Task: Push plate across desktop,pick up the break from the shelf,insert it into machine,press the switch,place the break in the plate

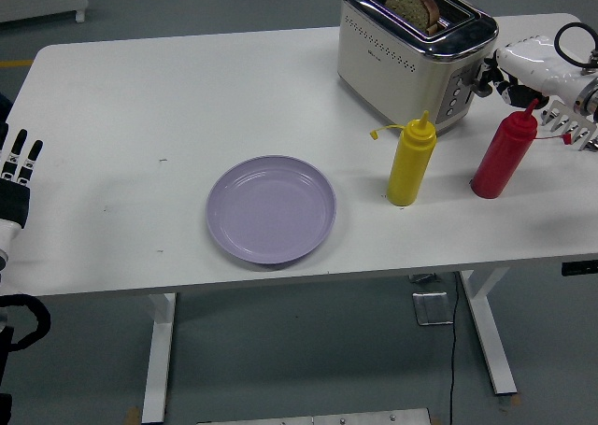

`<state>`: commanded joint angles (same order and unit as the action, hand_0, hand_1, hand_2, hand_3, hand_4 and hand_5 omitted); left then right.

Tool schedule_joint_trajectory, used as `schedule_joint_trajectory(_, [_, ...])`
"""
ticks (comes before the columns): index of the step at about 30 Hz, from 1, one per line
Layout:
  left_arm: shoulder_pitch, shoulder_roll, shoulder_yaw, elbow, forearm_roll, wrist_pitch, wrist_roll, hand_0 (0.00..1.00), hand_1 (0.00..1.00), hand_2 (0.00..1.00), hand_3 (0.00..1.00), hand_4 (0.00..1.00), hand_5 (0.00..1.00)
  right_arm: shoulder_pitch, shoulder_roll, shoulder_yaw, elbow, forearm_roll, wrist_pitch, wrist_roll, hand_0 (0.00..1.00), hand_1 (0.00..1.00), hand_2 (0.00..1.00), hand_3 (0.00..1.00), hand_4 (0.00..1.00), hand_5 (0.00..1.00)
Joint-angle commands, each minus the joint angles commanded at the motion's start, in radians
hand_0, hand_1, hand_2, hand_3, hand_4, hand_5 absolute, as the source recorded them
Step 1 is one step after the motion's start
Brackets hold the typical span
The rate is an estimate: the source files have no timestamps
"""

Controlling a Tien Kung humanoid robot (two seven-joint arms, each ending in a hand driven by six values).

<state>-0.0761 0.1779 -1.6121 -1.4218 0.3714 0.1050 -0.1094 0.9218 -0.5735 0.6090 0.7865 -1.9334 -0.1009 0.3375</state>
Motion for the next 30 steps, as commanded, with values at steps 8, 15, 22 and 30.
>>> schedule_joint_trajectory(8, [-0.003, 0.001, -0.002, 0.000, 0.000, 0.000, 0.001, 0.816, 0.870, 0.943, 0.802, 0.605, 0.998, 0.001, 0.002, -0.005, -0.010, -0.002, 0.007, 0.000, 0.393, 0.361, 0.570, 0.508, 0.002, 0.002])
schedule_joint_trajectory(15, [-0.005, 0.002, -0.001, 0.001, 0.001, 0.000, 0.001, 0.815, 0.870, 0.943, 0.802, 0.605, 0.998, 0.000, 0.003, -0.007, -0.019, -0.002, 0.009, 0.002, 0.394, 0.361, 0.572, 0.509, 0.002, 0.002])
schedule_joint_trajectory(22, [-0.006, 0.003, -0.003, 0.001, 0.001, 0.001, 0.001, 0.815, 0.870, 0.943, 0.802, 0.604, 0.998, 0.001, 0.002, -0.014, -0.019, -0.001, 0.011, 0.004, 0.393, 0.363, 0.573, 0.509, 0.002, 0.002])
schedule_joint_trajectory(30, [-0.007, 0.005, 0.001, 0.005, 0.002, 0.001, 0.001, 0.816, 0.870, 0.943, 0.804, 0.604, 0.998, 0.001, -0.002, -0.016, -0.019, -0.002, 0.013, 0.006, 0.397, 0.367, 0.575, 0.510, 0.002, 0.002])
